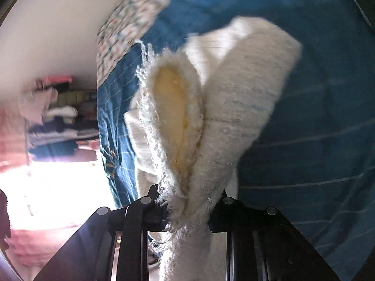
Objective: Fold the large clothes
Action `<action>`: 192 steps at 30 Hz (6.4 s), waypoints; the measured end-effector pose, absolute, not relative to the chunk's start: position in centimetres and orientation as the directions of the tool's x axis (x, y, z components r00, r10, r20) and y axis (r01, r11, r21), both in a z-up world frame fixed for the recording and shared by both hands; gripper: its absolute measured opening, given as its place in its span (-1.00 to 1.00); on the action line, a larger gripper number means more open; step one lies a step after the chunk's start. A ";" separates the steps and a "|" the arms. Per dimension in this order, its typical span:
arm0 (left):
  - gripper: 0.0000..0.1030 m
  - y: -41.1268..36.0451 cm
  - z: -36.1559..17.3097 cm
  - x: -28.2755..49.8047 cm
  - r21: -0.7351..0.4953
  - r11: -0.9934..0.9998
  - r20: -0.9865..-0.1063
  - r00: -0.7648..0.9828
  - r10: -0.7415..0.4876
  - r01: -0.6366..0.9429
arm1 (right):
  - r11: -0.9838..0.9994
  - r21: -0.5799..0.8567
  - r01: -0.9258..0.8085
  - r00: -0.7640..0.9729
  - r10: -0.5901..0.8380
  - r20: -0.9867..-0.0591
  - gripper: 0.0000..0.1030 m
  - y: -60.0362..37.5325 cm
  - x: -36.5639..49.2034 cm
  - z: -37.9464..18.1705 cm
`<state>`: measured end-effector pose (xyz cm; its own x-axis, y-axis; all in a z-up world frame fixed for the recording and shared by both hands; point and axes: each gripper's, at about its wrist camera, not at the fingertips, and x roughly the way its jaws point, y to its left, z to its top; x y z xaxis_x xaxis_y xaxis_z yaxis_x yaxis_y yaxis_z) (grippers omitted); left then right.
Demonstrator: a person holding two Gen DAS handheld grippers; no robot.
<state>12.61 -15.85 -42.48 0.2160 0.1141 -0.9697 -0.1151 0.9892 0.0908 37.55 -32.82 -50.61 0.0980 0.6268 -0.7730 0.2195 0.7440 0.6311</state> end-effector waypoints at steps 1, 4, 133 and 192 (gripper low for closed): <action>-0.64 -13.9 -41.9 13.0 0.071 0.988 -0.970 0.220 0.100 -0.140 | 0.762 0.616 0.201 0.092 0.611 -0.786 -0.51 -32.1 38.2 -49.5; -0.62 -8.5 -41.1 14.2 0.046 0.979 -0.969 0.229 0.092 -0.197 | 0.821 0.550 0.154 0.063 0.547 -0.834 -0.51 -25.1 40.2 -47.7; 0.57 1.0 -49.7 11.5 0.067 0.938 -0.995 0.043 0.087 -0.339 | 0.985 0.161 -0.064 -0.273 0.138 -0.952 -0.53 -21.8 37.8 -64.6; 1.00 -17.3 -52.1 25.4 -0.059 0.994 -0.981 0.189 -0.041 -0.093 | 0.277 0.884 0.376 0.615 0.639 -0.462 -0.56 -45.8 21.3 -61.3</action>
<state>25.35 -17.26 -52.14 0.1888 -0.0410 -0.9812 -0.0928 0.9939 -0.0594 21.30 -45.77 -61.30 0.6153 0.6389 -0.4618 0.3764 0.2765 0.8842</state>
